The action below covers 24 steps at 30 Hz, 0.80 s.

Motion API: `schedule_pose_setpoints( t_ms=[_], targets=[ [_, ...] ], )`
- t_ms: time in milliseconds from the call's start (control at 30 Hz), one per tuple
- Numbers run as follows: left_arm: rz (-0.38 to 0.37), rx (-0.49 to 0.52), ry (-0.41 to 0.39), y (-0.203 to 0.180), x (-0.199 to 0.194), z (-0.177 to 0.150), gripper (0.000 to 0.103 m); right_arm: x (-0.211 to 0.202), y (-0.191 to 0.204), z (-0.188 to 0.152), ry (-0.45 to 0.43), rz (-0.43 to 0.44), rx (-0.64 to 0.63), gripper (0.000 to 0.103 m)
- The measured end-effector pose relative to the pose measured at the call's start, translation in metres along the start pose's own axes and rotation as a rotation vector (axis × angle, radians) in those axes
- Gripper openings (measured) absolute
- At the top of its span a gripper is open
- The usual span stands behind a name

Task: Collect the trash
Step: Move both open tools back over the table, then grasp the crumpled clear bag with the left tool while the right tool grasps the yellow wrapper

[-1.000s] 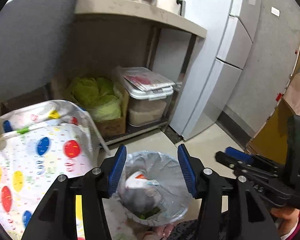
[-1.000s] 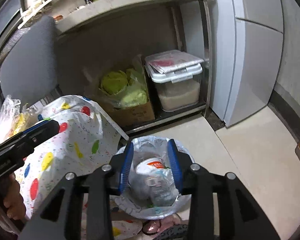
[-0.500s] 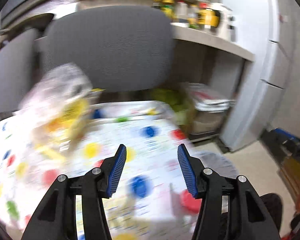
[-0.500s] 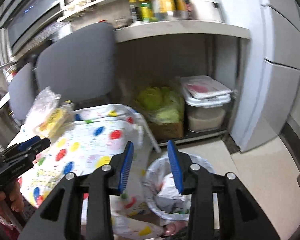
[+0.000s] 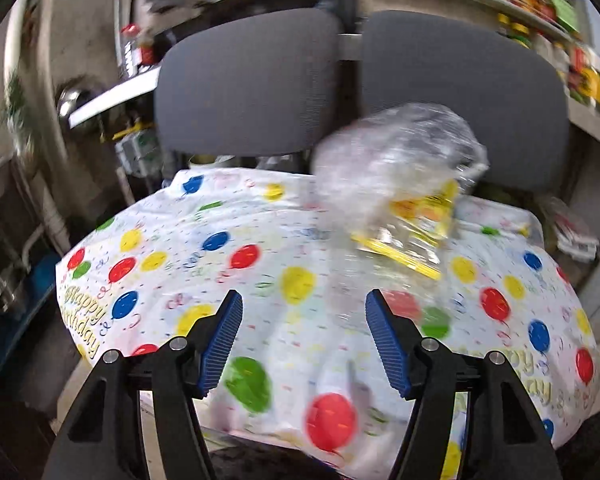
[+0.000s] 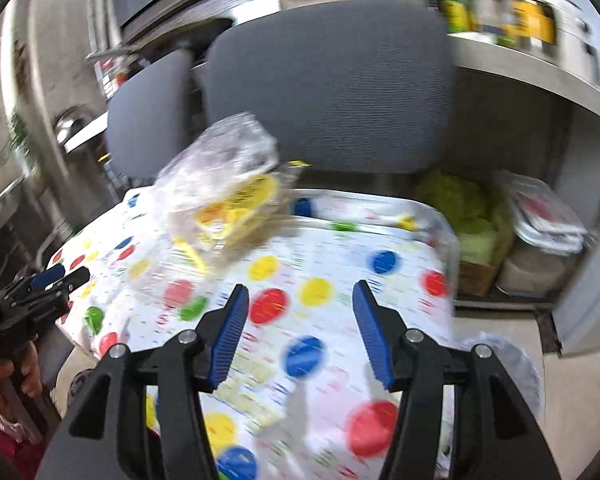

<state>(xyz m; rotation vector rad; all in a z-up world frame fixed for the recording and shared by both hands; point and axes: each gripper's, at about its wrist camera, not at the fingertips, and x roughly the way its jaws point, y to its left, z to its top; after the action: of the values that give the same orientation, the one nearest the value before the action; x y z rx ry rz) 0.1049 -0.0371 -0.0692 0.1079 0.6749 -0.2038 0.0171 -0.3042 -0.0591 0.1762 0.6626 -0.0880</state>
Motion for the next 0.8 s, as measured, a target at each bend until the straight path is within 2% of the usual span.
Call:
schedule_pose_setpoints(
  t_ms=[100,133,367,500,800],
  targets=[
    [-0.05,-0.01,-0.003,0.014,0.013,0.014,0.076,0.02,0.019,0.013,0.012,0.032,-0.03,0.058],
    [-0.058,-0.003,-0.005,0.01,0.016,0.018,0.085,0.025,0.022,0.017,0.014,0.039,-0.033,0.06],
    [-0.099,0.064,-0.022,-0.006,0.05,0.047,0.085,0.086,0.035,0.033,0.089,0.102,-0.022,0.061],
    [-0.079,0.068,-0.024,-0.003,0.071,0.058,0.085,0.127,0.034,0.041,0.123,0.129,0.038,0.077],
    [-0.047,0.007,-0.004,0.023,0.103,0.066,0.085,0.21,0.026,0.06,0.221,0.203,0.21,0.083]
  ],
)
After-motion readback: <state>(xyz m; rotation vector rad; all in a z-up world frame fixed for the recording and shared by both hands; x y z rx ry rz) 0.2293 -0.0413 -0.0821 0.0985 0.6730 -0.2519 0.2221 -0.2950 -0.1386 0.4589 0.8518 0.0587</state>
